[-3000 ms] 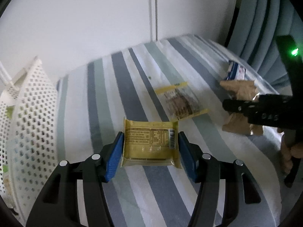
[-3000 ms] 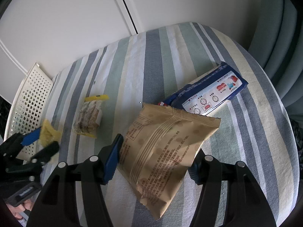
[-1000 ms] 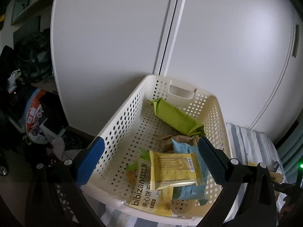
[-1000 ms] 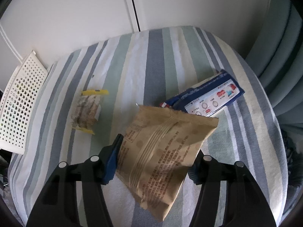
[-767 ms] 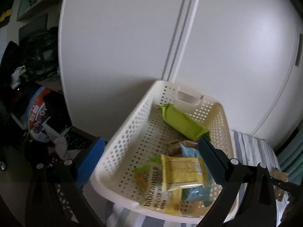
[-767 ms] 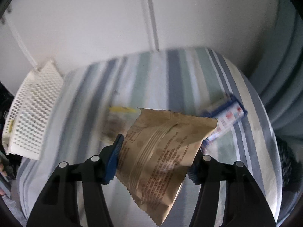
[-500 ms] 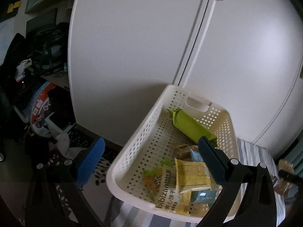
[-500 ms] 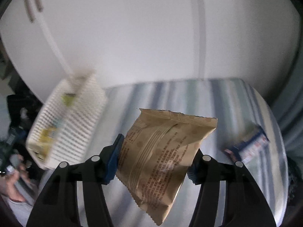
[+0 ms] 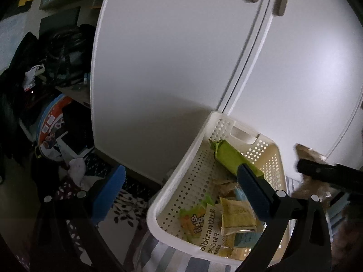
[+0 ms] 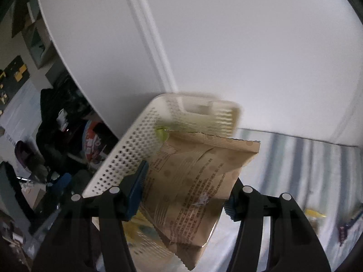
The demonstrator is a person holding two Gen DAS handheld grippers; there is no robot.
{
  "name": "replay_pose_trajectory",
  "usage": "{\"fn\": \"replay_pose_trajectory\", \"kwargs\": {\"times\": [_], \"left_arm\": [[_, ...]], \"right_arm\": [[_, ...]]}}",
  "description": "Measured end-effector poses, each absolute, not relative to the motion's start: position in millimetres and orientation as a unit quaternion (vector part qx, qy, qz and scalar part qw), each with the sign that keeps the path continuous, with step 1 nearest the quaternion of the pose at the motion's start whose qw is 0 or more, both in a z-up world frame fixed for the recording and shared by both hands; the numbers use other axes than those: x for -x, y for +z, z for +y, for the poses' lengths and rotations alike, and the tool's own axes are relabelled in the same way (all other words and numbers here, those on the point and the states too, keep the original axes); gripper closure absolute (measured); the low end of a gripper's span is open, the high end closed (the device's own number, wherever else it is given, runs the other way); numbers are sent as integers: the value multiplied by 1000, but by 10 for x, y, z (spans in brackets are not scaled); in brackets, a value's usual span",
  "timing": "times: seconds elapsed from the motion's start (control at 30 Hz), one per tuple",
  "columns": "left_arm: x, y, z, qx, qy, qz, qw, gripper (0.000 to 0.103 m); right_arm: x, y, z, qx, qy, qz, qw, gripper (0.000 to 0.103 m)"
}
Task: Organize snacks
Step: 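Carry the brown paper bag over the basket with the right tool and drop it, then grasp the blue wafer pack with the right tool while the left tool reaches the clear pack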
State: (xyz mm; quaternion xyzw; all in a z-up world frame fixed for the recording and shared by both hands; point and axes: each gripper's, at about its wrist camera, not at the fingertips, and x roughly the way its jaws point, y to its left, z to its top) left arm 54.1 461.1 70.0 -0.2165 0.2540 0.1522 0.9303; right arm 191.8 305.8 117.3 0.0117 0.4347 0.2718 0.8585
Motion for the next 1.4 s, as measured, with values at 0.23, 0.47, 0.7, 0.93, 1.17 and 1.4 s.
{"fn": "replay_pose_trajectory", "kwargs": {"times": [0.23, 0.47, 0.7, 0.93, 1.17, 1.4], "left_arm": [[-531, 711, 4676, 225, 159, 250, 928, 3], [-554, 709, 4672, 231, 161, 254, 925, 3], [-570, 743, 4579, 218, 153, 254, 930, 3], [-595, 774, 4508, 213, 150, 255, 931, 3], [-634, 874, 4305, 199, 132, 251, 938, 3], [-703, 974, 3956, 165, 100, 252, 948, 3]], "right_arm": [[-2032, 979, 3565, -6, 288, 459, 840, 44], [-2040, 947, 3597, -4, 287, 455, 843, 43], [-1997, 882, 3401, -15, 279, 460, 843, 43], [-1950, 882, 3179, -24, 260, 453, 852, 37], [-1966, 882, 2697, -48, 212, 444, 869, 29], [-1930, 861, 2202, -55, 171, 443, 878, 25]]}}
